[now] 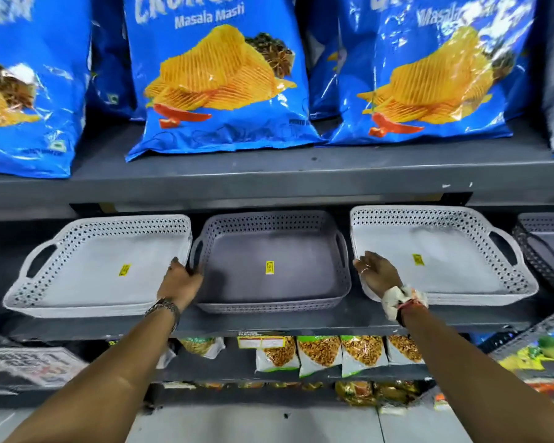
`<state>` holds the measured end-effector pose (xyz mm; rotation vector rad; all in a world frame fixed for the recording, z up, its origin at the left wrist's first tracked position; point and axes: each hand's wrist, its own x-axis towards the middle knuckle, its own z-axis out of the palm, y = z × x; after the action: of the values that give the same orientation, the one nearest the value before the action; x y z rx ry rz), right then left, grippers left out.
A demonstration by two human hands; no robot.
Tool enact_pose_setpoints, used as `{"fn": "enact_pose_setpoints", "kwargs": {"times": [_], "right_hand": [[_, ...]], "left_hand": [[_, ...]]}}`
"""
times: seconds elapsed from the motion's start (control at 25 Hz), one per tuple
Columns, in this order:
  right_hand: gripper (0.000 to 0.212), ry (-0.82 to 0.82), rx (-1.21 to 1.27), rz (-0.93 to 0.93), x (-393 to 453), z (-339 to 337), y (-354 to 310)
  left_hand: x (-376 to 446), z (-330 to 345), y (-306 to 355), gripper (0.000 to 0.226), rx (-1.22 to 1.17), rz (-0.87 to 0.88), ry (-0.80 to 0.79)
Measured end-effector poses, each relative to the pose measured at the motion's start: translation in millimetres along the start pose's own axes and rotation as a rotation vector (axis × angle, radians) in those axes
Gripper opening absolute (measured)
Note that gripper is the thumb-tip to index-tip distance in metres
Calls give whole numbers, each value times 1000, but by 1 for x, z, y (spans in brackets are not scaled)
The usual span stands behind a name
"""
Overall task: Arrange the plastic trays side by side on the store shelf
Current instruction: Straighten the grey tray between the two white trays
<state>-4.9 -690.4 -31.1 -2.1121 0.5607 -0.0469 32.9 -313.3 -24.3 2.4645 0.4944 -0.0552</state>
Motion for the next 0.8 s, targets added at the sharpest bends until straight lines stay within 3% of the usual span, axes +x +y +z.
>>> {"fn": "enact_pose_setpoints", "kwargs": {"times": [0.08, 0.28, 0.4, 0.6, 0.8], "right_hand": [[24, -16, -91, -24, -7, 7, 1], [44, -39, -182, -64, -15, 3, 2], [44, -21, -172, -49, -17, 5, -6], [32, -15, -185, -36, -22, 9, -11], [42, -49, -130, 8, -20, 6, -9]], "left_hand": [[1, 2, -9, 55, -7, 31, -49], [-4, 2, -13, 41, 16, 99, -18], [-4, 2, -10, 32, 47, 151, -13], [-3, -1, -13, 34, 40, 202, -31], [-7, -6, -14, 36, -4, 190, -58]]}}
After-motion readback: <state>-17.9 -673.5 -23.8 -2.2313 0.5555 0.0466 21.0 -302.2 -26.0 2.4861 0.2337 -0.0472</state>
